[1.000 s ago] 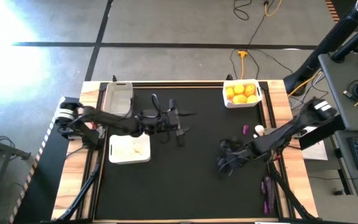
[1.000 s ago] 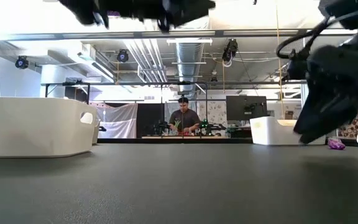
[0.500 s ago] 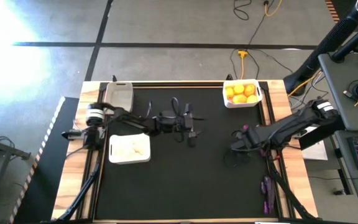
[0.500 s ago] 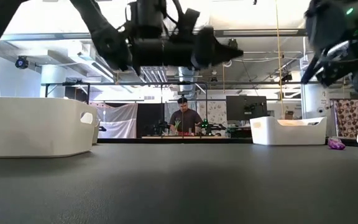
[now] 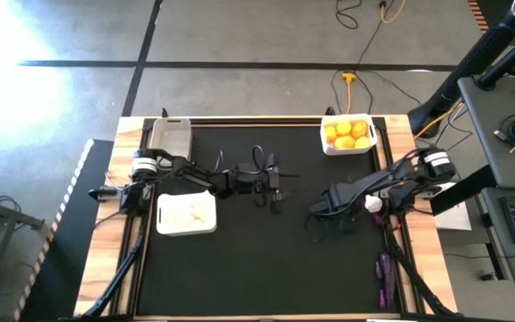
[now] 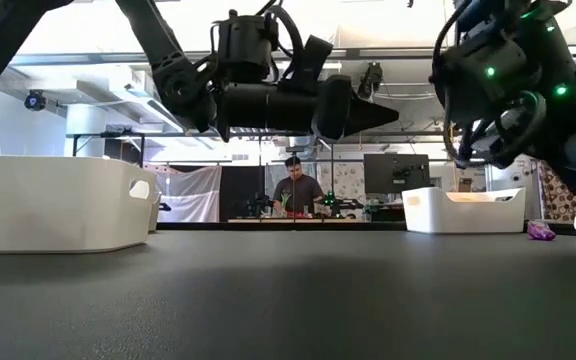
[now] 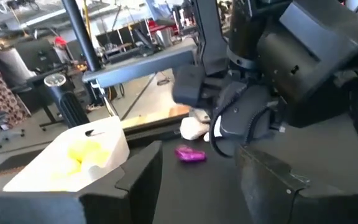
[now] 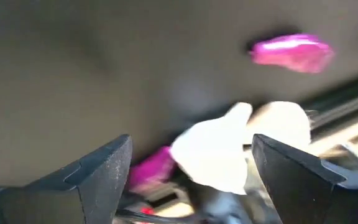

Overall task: Sort produce into baskets
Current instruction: Move the white garlic to the center of the table

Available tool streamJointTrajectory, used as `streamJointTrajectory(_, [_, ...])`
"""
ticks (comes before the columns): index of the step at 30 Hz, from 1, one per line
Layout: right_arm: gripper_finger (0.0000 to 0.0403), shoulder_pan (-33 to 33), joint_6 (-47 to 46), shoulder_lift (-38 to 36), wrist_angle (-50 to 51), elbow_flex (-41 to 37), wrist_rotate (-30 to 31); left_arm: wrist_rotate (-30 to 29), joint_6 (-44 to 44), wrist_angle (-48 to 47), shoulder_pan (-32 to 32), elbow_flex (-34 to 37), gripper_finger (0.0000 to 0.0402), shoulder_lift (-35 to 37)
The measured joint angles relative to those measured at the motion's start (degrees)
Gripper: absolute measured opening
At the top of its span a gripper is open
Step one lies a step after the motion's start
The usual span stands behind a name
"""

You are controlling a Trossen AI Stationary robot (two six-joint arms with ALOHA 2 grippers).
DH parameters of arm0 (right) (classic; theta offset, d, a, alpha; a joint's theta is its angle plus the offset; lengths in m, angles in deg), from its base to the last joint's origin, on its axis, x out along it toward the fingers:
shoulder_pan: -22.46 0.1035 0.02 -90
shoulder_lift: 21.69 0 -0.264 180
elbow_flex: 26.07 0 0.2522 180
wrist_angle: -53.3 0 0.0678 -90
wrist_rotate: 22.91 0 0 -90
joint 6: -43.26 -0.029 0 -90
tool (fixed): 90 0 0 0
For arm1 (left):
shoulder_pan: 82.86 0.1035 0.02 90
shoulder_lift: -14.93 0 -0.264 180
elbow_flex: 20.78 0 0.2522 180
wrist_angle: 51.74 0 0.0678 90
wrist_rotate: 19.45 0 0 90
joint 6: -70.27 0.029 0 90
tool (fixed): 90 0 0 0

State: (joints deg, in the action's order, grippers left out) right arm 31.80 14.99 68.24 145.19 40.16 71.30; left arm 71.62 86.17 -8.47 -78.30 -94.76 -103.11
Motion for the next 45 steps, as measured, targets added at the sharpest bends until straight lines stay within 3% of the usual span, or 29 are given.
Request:
streamJointTrajectory(4, [0.0324, -0.9, 3.8, 2.1, 2.8, -1.8, 3.3, 0.0, -1.3, -0.9, 0.0, 0.0, 0.0182, 0.0])
streamJointTrajectory(9, [0.0324, -1.9, 3.5, 4.1, 2.0, -6.2, -3.2, 0.7, -2.0, -1.8, -0.3, 0.0, 0.0182, 0.0])
streamJointTrajectory(19, [0.0318, -1.9, 8.3, 5.0, -1.1, -8.7, 0.7, 1.6, -1.7, -2.1, -0.4, 0.0, 0.0182, 0.0])
streamJointTrajectory(29, [0.0214, -1.9, 10.4, 5.9, -1.7, -10.8, 1.2, -0.1, 0.2, -3.6, -0.2, 0.0, 0.0182, 0.0])
streamJointTrajectory(34, [0.0180, -1.9, 9.4, 5.8, -1.8, -8.0, 1.8, -0.5, 0.5, -4.1, -0.2, 0.0, 0.0182, 0.0])
streamJointTrajectory(40, [0.0185, -1.9, 7.6, 5.8, 1.0, 0.9, 1.9, -1.6, 1.6, -5.2, -0.1, 1.2, 0.0182, 0.8])
streamJointTrajectory(45, [0.0187, -1.7, 5.8, 5.8, -1.8, 10.5, 5.5, -2.2, 1.4, -5.1, -0.1, 7.3, 0.0182, 8.4])
